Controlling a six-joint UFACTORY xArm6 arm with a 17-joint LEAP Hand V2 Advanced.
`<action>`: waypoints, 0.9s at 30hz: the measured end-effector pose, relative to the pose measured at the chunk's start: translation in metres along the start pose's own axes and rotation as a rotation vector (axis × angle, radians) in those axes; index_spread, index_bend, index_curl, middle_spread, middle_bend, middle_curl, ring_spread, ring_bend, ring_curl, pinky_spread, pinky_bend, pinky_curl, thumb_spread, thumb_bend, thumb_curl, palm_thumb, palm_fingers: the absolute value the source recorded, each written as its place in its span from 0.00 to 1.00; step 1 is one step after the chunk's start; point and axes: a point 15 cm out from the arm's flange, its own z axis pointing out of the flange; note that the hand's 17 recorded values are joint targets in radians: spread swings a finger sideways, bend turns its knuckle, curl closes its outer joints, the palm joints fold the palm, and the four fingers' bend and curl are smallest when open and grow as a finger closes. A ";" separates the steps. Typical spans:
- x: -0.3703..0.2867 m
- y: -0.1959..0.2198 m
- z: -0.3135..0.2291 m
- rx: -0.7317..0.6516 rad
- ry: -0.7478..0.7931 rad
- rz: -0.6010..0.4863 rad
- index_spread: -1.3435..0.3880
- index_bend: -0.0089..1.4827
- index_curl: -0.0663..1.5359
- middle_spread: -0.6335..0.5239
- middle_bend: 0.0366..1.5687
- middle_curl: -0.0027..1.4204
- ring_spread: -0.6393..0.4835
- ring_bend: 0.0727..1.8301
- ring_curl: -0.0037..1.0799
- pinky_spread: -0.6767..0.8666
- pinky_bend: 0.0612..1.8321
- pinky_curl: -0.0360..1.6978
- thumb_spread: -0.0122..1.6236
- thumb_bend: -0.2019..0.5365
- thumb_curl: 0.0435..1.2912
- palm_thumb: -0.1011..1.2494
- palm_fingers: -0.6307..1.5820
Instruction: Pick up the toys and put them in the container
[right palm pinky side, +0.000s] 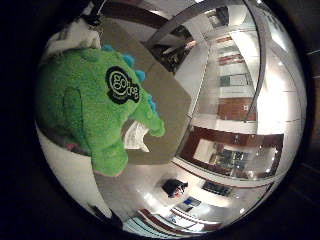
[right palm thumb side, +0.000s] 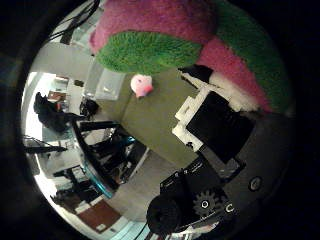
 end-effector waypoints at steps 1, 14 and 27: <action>-0.015 -0.013 -0.013 0.014 -0.007 -0.020 0.62 0.72 0.66 0.39 0.79 0.66 0.36 0.73 0.76 0.33 0.83 0.42 0.66 0.26 0.39 0.85 0.77; -0.264 -0.143 -0.072 0.118 -0.122 -0.194 0.62 0.72 0.66 0.39 0.80 0.66 0.36 0.72 0.78 0.32 0.80 0.46 0.66 0.25 0.42 0.85 0.78; -0.441 -0.225 -0.084 0.178 -0.204 -0.329 0.62 0.72 0.66 0.40 0.80 0.65 0.36 0.71 0.79 0.31 0.78 0.49 0.66 0.25 0.44 0.85 0.78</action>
